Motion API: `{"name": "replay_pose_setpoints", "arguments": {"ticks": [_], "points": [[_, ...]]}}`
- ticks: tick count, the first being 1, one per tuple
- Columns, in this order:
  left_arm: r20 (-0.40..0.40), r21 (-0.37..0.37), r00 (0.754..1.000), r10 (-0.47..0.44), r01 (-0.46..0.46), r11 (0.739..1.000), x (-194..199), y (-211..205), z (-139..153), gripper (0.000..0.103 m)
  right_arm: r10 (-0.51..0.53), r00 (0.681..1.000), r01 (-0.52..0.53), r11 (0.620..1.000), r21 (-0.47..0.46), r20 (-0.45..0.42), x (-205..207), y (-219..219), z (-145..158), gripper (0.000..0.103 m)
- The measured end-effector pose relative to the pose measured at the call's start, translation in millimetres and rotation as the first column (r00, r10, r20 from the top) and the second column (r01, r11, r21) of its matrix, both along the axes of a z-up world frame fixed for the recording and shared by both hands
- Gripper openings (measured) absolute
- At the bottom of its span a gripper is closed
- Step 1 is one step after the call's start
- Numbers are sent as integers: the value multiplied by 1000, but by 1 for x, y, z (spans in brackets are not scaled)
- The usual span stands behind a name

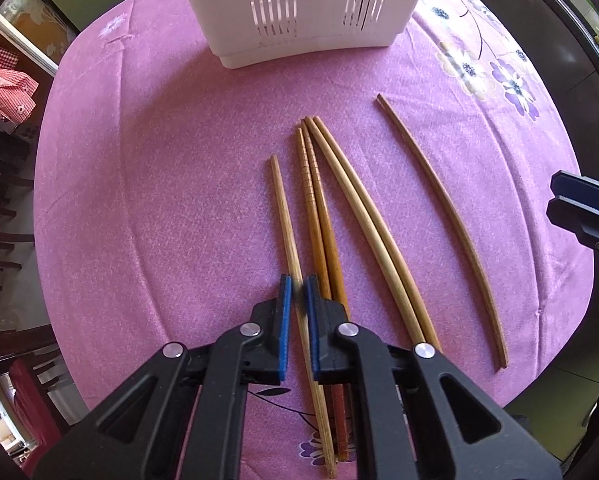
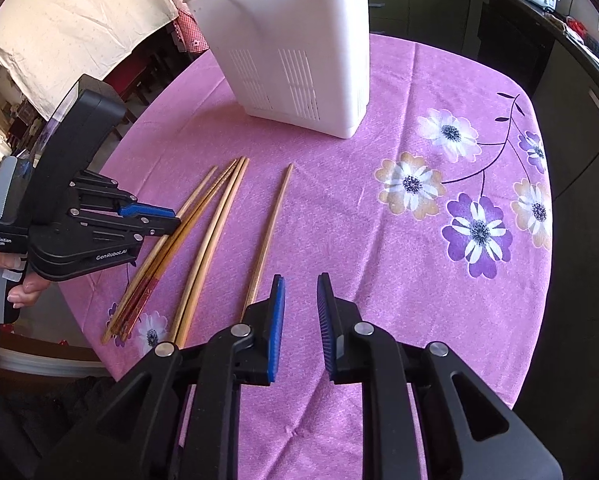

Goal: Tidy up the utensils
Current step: 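Move both grippers back to the chopsticks and grasp one with the left gripper, then lift the chopstick upright with the left gripper while the right gripper grasps another chopstick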

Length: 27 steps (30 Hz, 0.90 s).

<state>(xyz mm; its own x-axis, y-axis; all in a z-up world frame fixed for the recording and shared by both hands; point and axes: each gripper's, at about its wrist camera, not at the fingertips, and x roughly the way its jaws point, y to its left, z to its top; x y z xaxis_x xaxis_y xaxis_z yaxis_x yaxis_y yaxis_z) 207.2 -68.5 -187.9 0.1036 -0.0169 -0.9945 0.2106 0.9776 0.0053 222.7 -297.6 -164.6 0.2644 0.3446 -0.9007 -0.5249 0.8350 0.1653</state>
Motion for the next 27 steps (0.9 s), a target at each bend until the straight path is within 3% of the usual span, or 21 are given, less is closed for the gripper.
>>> {"name": "replay_pose_setpoints", "arguments": {"ticks": [4, 11, 16, 19, 27], "points": [[-19, -13, 1000, 13, -13, 1000, 4, 10, 1, 7, 13, 1000, -13, 1000, -7, -5, 0, 5, -3, 17], [21, -12, 997, 76, -76, 997, 10, 36, 8, 6, 30, 999, -30, 999, -19, -11, 3, 13, -7, 17], [102, -40, 991, 86, -83, 996, 2, 47, 37, 6, 40, 999, -41, 999, -35, -30, 9, 21, -10, 18], [158, -58, 984, 81, -73, 996, -6, 51, 60, 6, 42, 998, -44, 998, -48, -51, 15, 28, -15, 29], [295, -98, 952, 89, -62, 993, -32, 71, 115, 6, 47, 997, -56, 990, -127, -67, 31, 55, -24, 29]]}}
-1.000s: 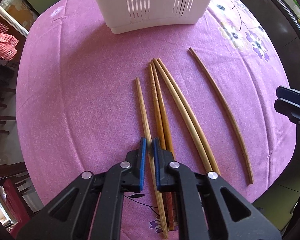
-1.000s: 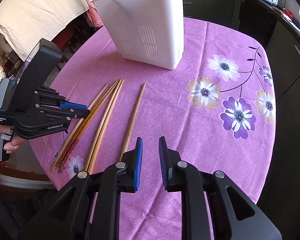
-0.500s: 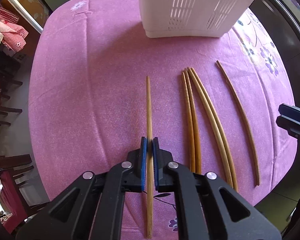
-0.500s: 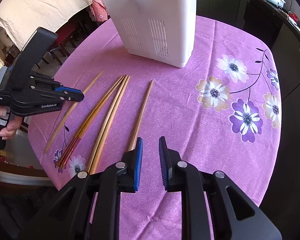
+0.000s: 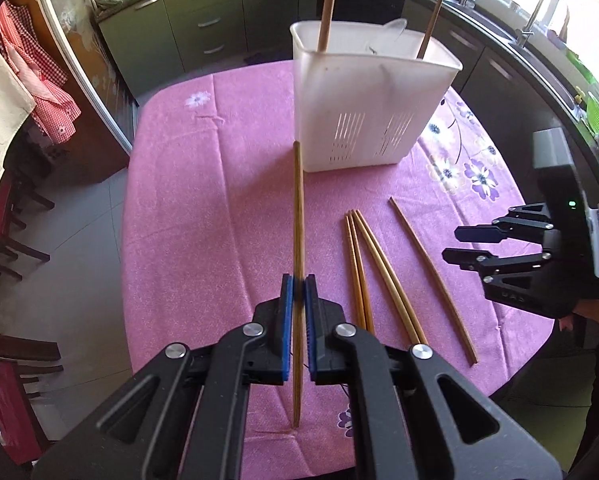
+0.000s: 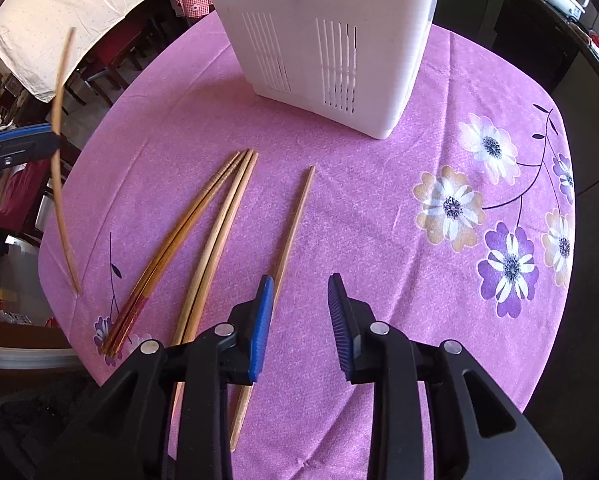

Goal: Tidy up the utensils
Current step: 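Lift the chopstick upright with the left gripper while the right gripper grasps another chopstick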

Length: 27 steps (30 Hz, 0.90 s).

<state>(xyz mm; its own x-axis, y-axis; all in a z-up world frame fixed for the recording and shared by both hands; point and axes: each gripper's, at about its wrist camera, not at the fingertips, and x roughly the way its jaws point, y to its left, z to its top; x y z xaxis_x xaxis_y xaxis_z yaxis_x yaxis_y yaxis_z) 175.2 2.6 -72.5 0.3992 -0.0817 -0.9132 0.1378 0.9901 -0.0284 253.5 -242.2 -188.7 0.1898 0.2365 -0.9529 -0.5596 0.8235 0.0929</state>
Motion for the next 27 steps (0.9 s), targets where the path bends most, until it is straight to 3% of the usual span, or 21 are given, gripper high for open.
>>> {"name": "replay_pose_setpoints", "arguments": {"ticks": [9, 14, 17, 27], "points": [[117, -7, 993, 5, -4, 1000, -26, 11, 34, 6, 34, 999, -36, 993, -116, -18, 8, 39, -18, 28], [144, -8, 989, -9, 10, 1000, -33, 13, 40, 6, 37, 999, -43, 986, -162, -36, 8, 51, -24, 20], [143, -12, 990, -15, 17, 1000, -35, 13, 38, 6, 45, 998, -52, 985, -163, -44, 8, 60, -25, 11], [153, -20, 988, -21, 24, 1000, -40, 14, 37, 6, 30, 999, -34, 991, -125, -37, 7, 57, -23, 7]]}}
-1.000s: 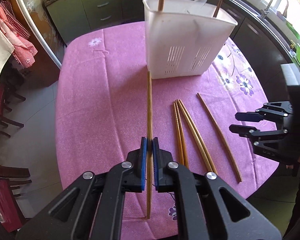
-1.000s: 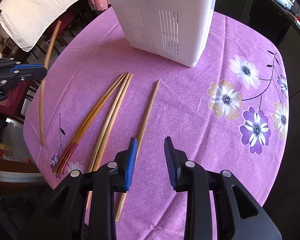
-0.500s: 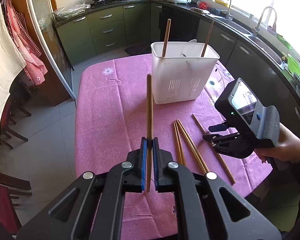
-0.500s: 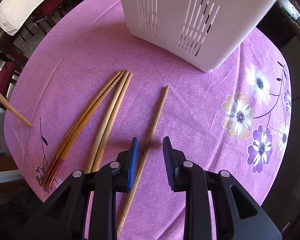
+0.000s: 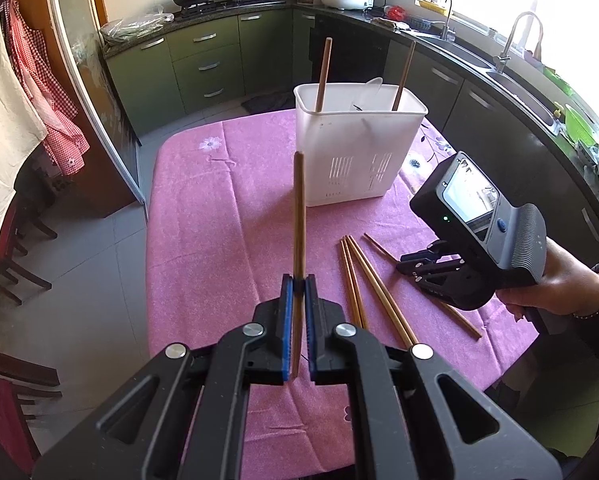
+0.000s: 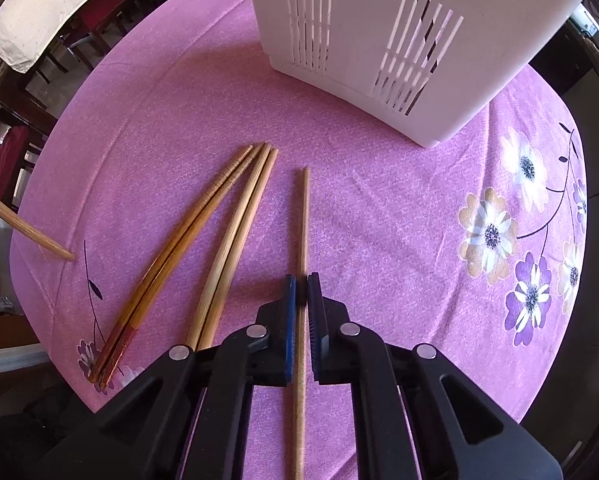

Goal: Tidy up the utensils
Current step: 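Lift the chopstick upright with the left gripper while the right gripper grasps another chopstick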

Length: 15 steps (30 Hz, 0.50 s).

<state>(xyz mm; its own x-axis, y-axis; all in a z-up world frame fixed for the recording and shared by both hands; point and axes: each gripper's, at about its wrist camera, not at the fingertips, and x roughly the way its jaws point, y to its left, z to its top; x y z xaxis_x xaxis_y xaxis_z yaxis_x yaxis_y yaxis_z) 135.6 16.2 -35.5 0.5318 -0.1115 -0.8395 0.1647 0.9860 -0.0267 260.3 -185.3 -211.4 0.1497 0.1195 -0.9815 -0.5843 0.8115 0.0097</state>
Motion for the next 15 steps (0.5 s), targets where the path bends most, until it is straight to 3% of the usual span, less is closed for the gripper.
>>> {"name": "replay_pose_setpoints", "arguments": {"ticks": [4, 9, 15], "points": [[1, 3, 1000, 1, -1, 1000, -2, 1, 1, 6, 17, 998, -21, 998, 62, 68, -13, -12, 29, 7], [4, 5, 1000, -1, 1, 1000, -4, 1, 2, 6, 28, 980, -61, 985, 160, 197, -45, -32, 90, 7], [14, 11, 1000, -11, 10, 1000, -8, 0, 3, 6, -20, 952, -62, 965, 256, 305, -79, -66, 136, 7]]}}
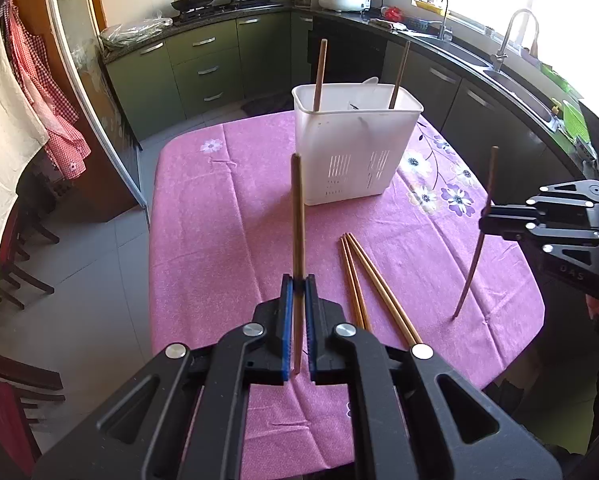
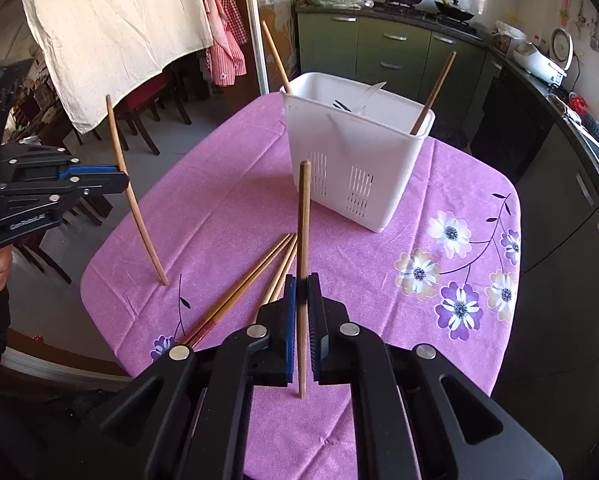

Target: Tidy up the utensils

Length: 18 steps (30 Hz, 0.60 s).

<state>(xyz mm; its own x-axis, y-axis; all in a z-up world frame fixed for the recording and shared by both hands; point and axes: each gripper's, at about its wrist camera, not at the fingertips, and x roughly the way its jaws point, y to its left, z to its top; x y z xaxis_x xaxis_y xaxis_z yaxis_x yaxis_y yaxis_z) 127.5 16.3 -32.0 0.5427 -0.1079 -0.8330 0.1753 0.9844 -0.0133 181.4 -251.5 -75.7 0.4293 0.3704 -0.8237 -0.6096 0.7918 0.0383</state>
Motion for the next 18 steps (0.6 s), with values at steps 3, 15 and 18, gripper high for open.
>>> {"name": "replay_pose_setpoints", "arguments": {"ticks": [3, 15, 18], "points": [[8, -3, 1000, -5, 5, 1000, -3, 0, 1, 6, -12, 1000, 12, 999, 29, 13, -12, -13, 6, 7], [28, -2, 999, -17, 17, 1000, -6, -4, 11, 6, -25, 1000, 24, 996, 82, 13, -26, -33, 6, 7], [35, -9, 999, -25, 25, 1000, -5, -6, 19, 6, -24, 1000, 23, 996, 84, 12, -25, -34, 5, 7]]}}
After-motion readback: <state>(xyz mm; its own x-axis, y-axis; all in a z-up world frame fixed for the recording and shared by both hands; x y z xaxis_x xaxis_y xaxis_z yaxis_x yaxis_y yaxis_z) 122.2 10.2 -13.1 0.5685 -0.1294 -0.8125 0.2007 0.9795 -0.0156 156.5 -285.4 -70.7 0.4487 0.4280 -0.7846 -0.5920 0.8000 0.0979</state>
